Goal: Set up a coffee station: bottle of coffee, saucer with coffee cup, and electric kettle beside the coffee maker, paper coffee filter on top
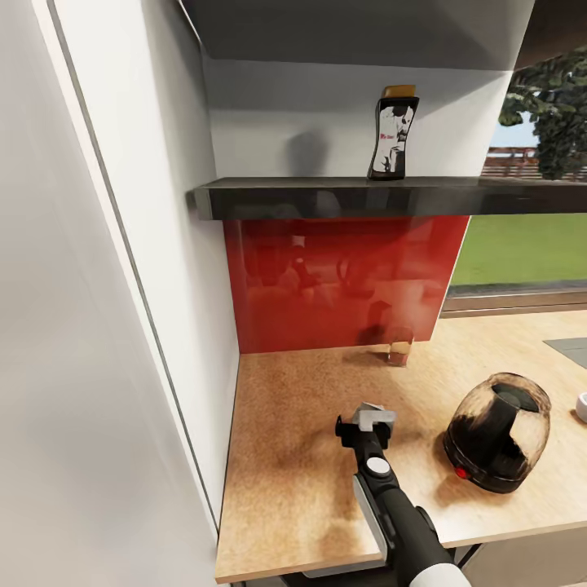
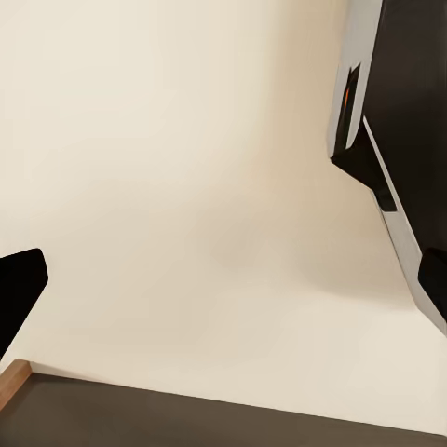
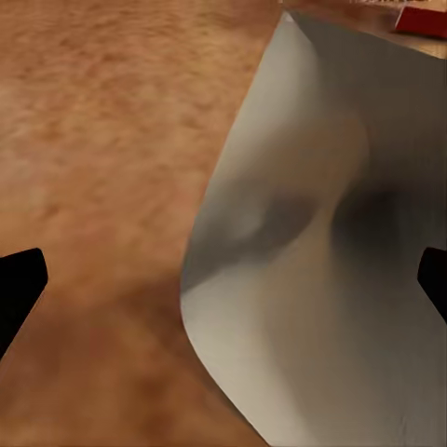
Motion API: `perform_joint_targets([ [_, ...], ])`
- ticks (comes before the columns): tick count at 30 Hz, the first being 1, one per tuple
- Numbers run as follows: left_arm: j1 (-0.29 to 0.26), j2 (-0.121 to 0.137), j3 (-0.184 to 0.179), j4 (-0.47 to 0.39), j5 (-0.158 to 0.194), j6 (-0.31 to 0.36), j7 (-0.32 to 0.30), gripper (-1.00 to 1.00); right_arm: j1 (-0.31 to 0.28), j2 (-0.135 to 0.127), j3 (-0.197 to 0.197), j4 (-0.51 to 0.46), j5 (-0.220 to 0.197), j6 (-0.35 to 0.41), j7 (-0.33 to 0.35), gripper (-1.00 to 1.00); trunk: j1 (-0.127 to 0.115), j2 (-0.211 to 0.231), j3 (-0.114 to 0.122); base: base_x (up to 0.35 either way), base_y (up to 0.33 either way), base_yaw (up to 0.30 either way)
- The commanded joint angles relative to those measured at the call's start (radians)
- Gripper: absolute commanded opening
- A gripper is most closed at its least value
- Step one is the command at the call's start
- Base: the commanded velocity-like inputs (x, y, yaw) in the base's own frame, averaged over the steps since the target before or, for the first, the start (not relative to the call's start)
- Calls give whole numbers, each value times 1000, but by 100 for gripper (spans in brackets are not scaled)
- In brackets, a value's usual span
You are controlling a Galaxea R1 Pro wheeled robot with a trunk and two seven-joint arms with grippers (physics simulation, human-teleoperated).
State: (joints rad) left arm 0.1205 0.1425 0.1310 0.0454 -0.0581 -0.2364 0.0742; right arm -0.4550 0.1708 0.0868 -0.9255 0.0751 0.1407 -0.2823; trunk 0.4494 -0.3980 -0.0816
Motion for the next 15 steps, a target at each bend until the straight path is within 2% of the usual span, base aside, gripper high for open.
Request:
perform_joint_targets([
  [1, -1, 0, 7, 2, -6, -6, 2, 100, -1, 0, 2, -2, 8, 10, -6, 100, 1, -2, -2, 6, 0, 0],
  [8, -1, 0, 7, 2, -6, -6, 2, 100, -1, -1, 0, -3, 9, 8, -6, 100, 1, -2, -2, 118, 32, 0],
  [15, -1, 0, 6, 2, -6, -6, 2, 100, -1, -1, -2, -3, 9, 8, -8, 100, 1, -2, -2, 25, 5, 0],
])
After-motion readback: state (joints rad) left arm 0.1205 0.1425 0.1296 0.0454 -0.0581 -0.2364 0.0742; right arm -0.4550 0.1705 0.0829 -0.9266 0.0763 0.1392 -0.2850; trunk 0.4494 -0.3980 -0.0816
